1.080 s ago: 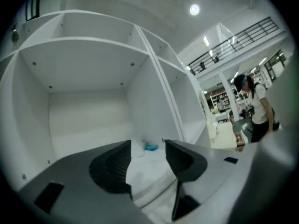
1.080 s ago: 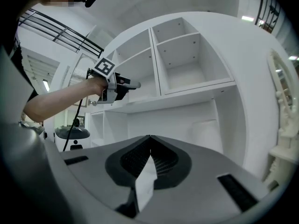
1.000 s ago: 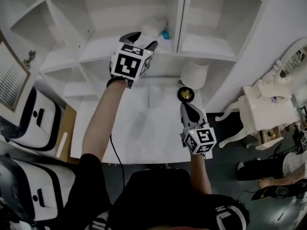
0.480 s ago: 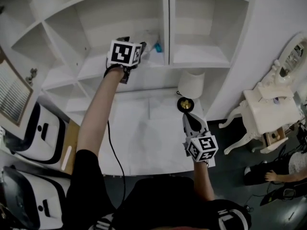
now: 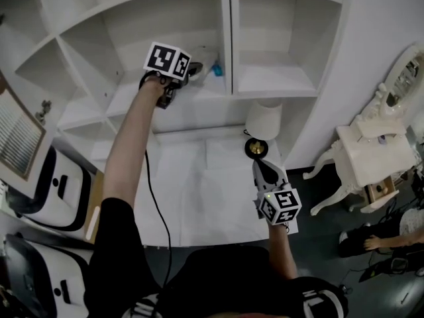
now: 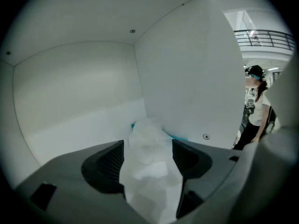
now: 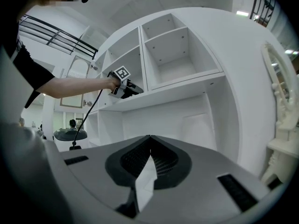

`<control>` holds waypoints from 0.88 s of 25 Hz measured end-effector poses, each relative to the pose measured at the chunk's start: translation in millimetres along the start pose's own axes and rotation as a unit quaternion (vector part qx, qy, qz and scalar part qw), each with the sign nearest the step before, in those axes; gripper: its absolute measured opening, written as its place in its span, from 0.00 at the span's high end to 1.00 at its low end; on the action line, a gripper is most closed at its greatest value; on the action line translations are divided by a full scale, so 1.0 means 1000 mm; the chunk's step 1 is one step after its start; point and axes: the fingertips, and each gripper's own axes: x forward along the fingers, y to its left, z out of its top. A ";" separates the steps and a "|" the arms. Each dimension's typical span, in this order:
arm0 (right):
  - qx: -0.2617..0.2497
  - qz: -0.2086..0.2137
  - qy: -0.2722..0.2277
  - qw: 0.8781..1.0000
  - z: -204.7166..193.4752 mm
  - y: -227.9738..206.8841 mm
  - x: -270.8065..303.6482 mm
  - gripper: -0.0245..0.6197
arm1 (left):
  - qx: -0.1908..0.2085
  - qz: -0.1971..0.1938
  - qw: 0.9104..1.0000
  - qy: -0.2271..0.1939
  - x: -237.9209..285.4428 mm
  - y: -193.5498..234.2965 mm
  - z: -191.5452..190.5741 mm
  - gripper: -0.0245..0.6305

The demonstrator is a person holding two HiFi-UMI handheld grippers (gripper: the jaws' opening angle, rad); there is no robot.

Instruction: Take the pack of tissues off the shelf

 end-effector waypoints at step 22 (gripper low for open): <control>0.015 0.000 0.025 1.000 -0.018 0.000 -0.006 0.93 | 0.100 -0.005 0.994 -0.040 -0.020 -0.036 -0.007 0.88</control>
